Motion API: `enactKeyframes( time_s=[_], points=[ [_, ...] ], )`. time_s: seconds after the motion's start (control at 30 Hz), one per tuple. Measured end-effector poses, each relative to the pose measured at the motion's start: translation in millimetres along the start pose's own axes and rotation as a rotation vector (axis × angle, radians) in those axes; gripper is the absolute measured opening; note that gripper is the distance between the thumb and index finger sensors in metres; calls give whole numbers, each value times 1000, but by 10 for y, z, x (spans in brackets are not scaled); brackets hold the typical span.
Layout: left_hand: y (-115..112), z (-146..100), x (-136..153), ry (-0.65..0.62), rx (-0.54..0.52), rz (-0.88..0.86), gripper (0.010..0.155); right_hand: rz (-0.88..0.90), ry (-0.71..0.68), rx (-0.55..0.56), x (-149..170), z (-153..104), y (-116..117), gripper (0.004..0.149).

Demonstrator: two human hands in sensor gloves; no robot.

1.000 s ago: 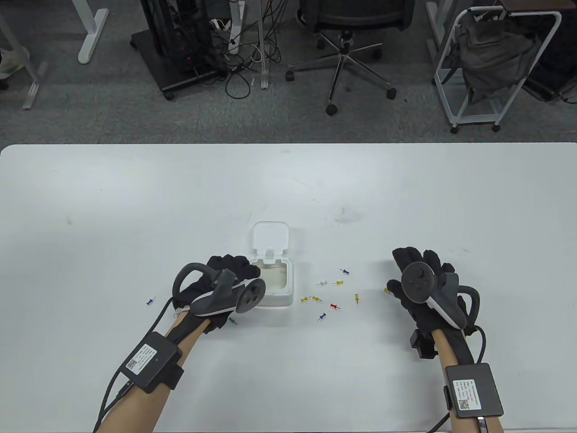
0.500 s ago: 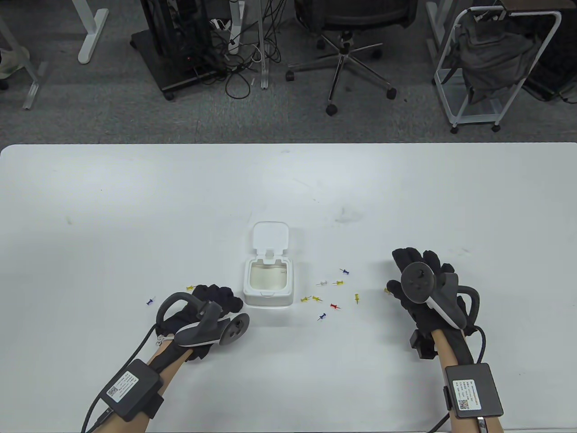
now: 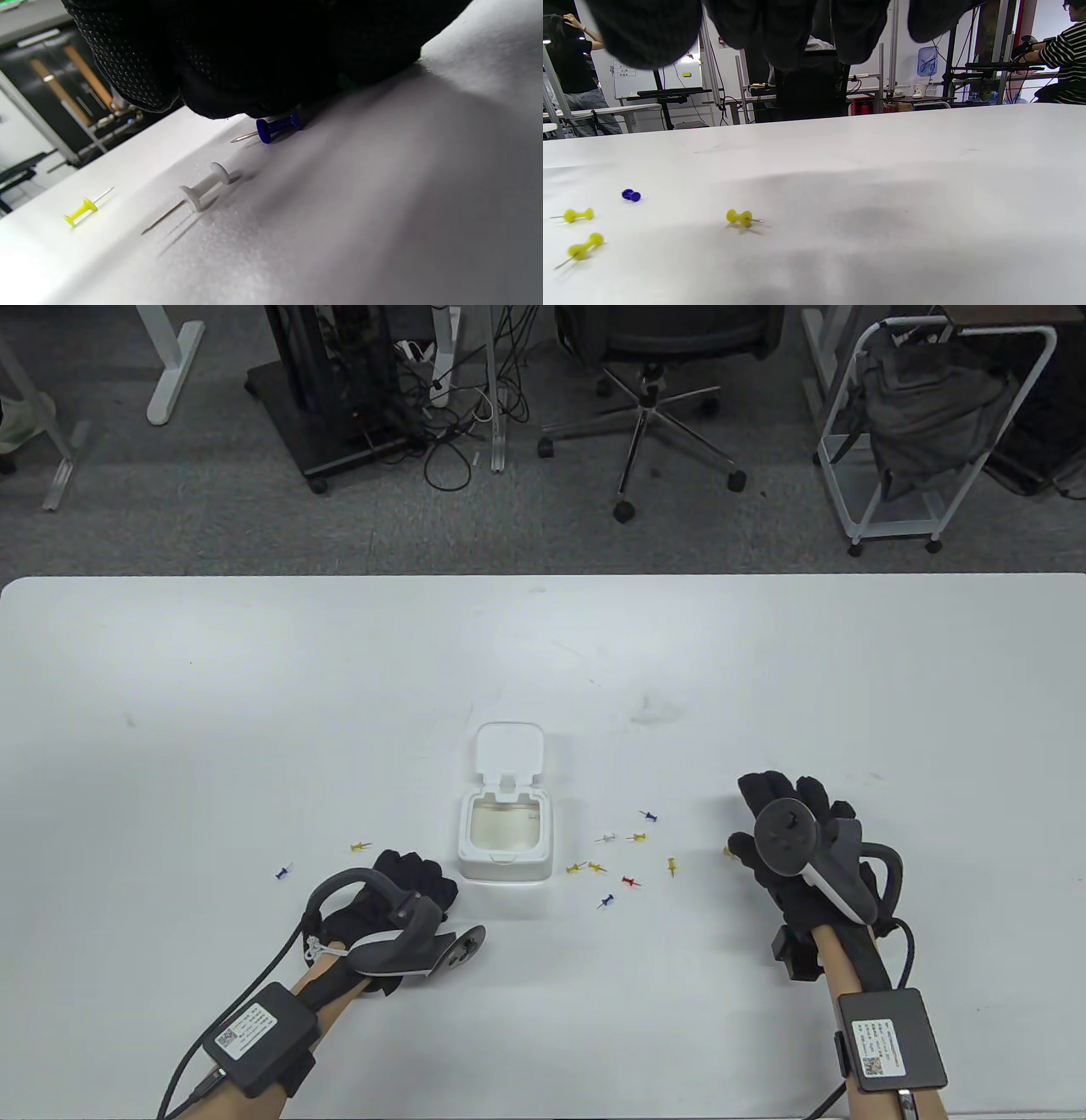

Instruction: Press to open box and store push pins

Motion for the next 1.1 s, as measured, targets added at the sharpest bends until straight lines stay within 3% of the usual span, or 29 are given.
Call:
enactKeyframes(
  time_s=[0.67, 1.1],
  points=[
    [143, 37, 5, 18, -31, -64, 43, 3, 6, -15, 2, 5, 21, 69],
    [483, 135, 271, 76, -76, -149, 43, 5, 10, -15, 11, 9, 15, 69]
  ],
)
Point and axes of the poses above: the tracker on the back of each hand, its own x axis roughly to the little-finger side, its own z axis roughly from the wrist to the fingertips, y = z × x, the point moved 3 cm from there along z, roughly from the wrist to the fingertips, and after that the axes turned 10 degrees about y, right-handed, at the moved point
